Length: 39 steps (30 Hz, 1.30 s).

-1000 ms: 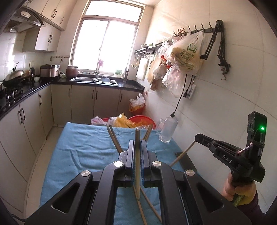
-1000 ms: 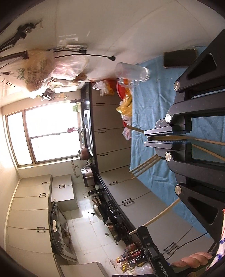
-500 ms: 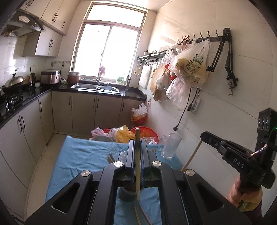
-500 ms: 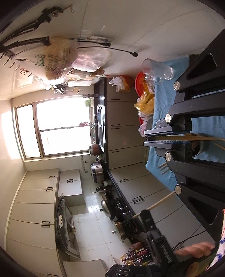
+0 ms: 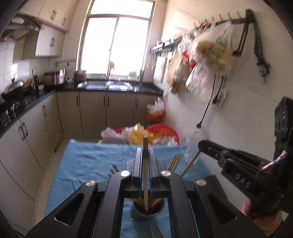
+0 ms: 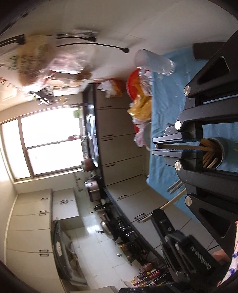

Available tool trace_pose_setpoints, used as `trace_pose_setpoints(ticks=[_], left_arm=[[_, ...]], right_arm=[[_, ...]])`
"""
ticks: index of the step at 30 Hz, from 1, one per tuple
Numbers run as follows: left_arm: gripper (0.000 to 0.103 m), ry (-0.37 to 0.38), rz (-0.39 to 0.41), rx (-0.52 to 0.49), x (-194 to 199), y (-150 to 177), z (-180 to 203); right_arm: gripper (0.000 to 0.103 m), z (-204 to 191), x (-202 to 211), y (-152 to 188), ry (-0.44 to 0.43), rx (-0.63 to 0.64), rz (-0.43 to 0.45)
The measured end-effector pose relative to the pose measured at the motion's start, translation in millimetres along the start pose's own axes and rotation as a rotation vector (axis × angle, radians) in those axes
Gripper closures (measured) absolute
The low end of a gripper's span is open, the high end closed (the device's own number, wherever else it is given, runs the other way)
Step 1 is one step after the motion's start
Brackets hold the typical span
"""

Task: Organize utensils
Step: 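Lower both chopsticks into the cup and open both grippers, then move both open grippers back down to the last chopsticks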

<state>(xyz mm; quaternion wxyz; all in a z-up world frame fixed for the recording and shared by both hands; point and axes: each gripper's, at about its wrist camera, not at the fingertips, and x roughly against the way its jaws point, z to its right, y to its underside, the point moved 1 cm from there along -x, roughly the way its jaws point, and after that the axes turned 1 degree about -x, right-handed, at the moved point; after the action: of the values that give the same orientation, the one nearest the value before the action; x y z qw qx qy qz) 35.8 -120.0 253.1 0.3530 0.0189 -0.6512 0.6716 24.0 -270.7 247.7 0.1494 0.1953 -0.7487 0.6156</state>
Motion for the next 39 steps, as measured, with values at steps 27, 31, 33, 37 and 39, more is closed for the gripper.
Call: trace_pose_setpoints(ticks=[27, 31, 33, 37, 39], left_arm=[[0.050, -0.084, 0.108, 0.016, 83.4, 54.2, -16.2], [0.047, -0.121, 0.128, -0.001, 98.2, 61.5, -14.9], [0.044, -0.141, 0.137, -0.012, 105.6, 66.2, -14.1], [0.034, -0.186, 0.154, -0.018, 120.2, 78.7, -14.4], [0.032, -0.214, 0.155, -0.023, 126.2, 86.8, -14.7]], right_arm=[[0.073, 6.8, -68.0, 1.5, -0.072, -0.069, -0.100], [0.067, 7.0, -45.4, 3.6, -0.075, -0.071, -0.068], [0.063, 6.4, -31.6, 6.5, -0.075, -0.067, -0.053], [0.058, 3.3, -2.4, 17.4, -0.058, -0.038, -0.029], [0.054, 3.9, 11.4, 25.1, -0.046, -0.026, -0.020]])
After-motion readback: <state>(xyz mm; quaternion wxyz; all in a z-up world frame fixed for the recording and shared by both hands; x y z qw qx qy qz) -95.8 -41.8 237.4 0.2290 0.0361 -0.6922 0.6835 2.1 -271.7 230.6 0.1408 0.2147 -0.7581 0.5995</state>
